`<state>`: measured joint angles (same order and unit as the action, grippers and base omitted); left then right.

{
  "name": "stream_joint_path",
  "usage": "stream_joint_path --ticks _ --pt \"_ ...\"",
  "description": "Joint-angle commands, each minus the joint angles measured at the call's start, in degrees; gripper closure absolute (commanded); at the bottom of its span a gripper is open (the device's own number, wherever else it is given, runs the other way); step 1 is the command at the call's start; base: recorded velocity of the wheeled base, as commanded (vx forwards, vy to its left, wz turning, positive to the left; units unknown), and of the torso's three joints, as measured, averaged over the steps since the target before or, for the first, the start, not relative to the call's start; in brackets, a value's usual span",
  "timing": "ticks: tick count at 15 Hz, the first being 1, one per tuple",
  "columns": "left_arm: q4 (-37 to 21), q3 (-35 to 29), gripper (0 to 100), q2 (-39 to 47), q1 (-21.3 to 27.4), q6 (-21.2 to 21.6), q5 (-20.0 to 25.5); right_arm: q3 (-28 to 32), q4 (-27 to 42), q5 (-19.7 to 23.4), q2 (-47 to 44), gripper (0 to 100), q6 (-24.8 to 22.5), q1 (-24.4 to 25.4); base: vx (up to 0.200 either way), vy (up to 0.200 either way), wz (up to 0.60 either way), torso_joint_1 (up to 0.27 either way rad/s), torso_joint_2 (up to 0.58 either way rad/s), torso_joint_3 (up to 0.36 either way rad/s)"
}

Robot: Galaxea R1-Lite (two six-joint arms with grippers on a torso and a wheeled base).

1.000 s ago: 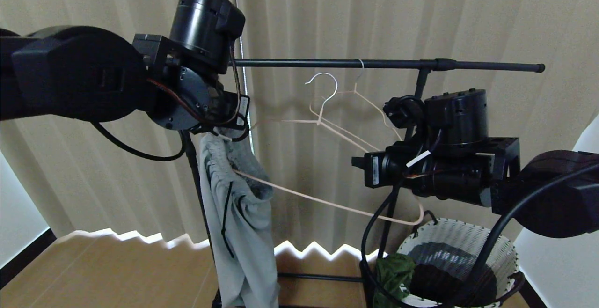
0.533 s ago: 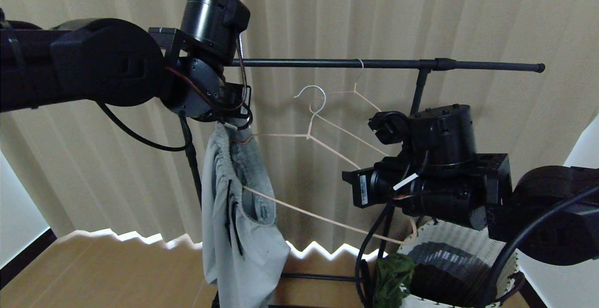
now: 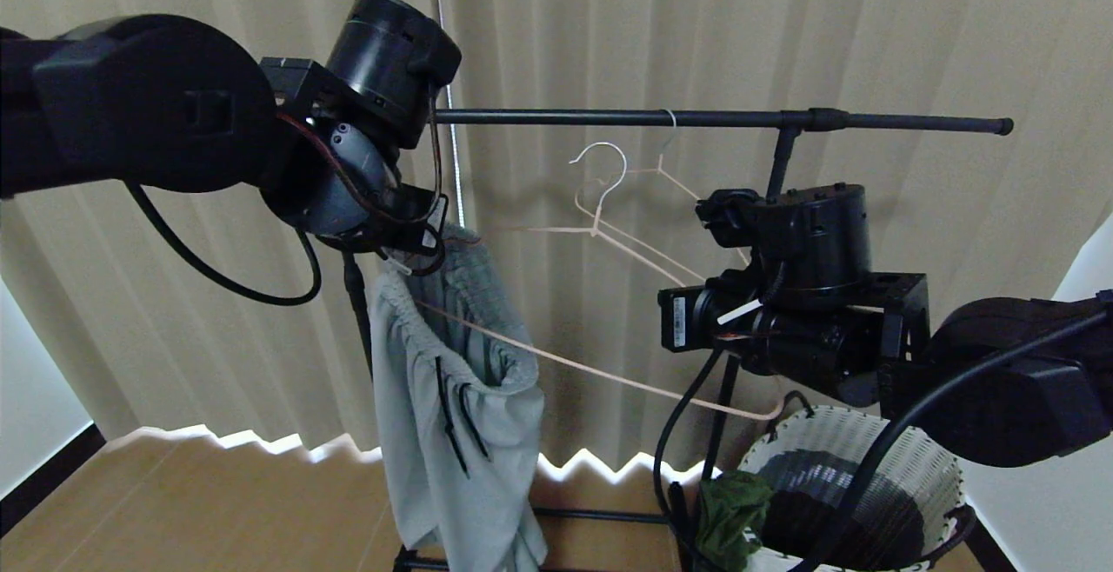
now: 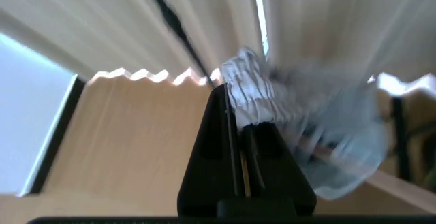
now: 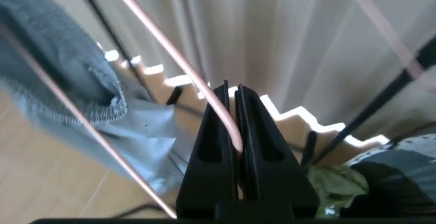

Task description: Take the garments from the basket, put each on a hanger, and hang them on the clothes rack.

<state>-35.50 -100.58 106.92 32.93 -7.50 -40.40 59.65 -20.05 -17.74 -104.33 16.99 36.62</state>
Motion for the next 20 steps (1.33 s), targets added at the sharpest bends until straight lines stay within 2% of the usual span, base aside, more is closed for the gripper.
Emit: stream_joint_path --ticks 1,3,5,6,7,10,13,15,20 --pt "-2.47 0.39 100 -2.51 0.82 -0.33 -0.03 0.82 -1.22 -0.72 -1.14 100 0.06 -0.50 0.000 0.000 0.00 0.000 0.00 0.000" --pt "-2.12 -0.23 100 -2.51 2.41 -1.64 0.06 0.47 -2.89 -0.63 -1.32 100 0.06 -0.50 0.000 0.000 0.00 0.000 0.00 0.000" --pt "-0.62 -1.98 100 -0.40 3.99 -5.51 0.06 -0.23 -3.59 -0.28 -1.14 100 0.14 -0.41 0.000 0.000 0.00 0.000 0.00 0.000" --pt "-0.62 -1.98 100 -0.40 3.99 -5.51 0.06 -0.23 -3.59 -0.28 -1.14 100 0.14 -0.41 0.000 0.000 0.00 0.000 0.00 0.000" --pt "-0.54 -5.15 100 1.53 5.04 -8.50 0.06 -0.76 -3.68 -0.19 -1.14 100 0.32 -0.15 0.000 0.000 0.00 0.000 0.00 0.000" --pt "-0.62 -11.48 100 4.61 6.27 -11.22 0.06 -0.94 -4.47 -0.19 -1.49 100 0.41 1.52 0.000 0.000 0.00 0.000 0.00 0.000" --pt "-0.89 -14.01 100 7.86 6.36 -13.07 -0.03 -2.78 -9.65 -0.37 -1.58 100 -0.29 3.55 0.000 0.000 0.00 0.000 0.00 0.000" --pt "-0.89 -14.01 100 7.95 6.54 -13.16 -0.03 -2.87 -9.65 -0.37 -1.84 100 -0.38 3.90 0.000 0.000 0.00 0.000 0.00 0.000" --pt "-2.03 -14.01 100 5.40 11.81 -13.07 0.06 -2.34 -9.83 -0.37 -4.22 100 -0.38 3.72 0.000 0.000 0.00 0.000 0.00 0.000"
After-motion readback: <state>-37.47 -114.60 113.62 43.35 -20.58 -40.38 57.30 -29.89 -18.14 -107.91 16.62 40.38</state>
